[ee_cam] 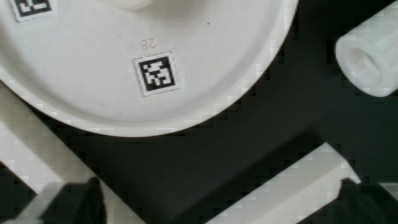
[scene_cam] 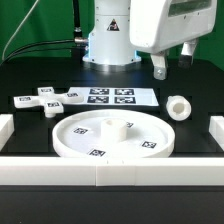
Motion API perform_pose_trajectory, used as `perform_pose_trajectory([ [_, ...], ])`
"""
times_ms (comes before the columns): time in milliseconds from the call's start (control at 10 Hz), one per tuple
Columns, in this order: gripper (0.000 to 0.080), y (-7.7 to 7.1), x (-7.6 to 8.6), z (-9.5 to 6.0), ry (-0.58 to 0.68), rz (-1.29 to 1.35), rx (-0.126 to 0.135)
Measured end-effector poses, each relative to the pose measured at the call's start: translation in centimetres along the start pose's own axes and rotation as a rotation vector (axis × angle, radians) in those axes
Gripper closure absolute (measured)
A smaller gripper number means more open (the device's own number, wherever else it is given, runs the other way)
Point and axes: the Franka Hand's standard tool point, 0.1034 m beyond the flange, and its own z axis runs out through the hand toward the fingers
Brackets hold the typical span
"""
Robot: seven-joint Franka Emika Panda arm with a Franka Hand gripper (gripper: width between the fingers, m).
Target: Assemble round table
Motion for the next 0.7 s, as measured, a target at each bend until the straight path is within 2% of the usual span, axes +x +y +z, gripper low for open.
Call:
perform_pose_trajectory([
  [500,0.0150,0.1,-0.3,0.4,0.001,-0.020,0.000],
  [700,0.0150,1.9,-3.9,3.0,0.006,-0.100,-0.011],
])
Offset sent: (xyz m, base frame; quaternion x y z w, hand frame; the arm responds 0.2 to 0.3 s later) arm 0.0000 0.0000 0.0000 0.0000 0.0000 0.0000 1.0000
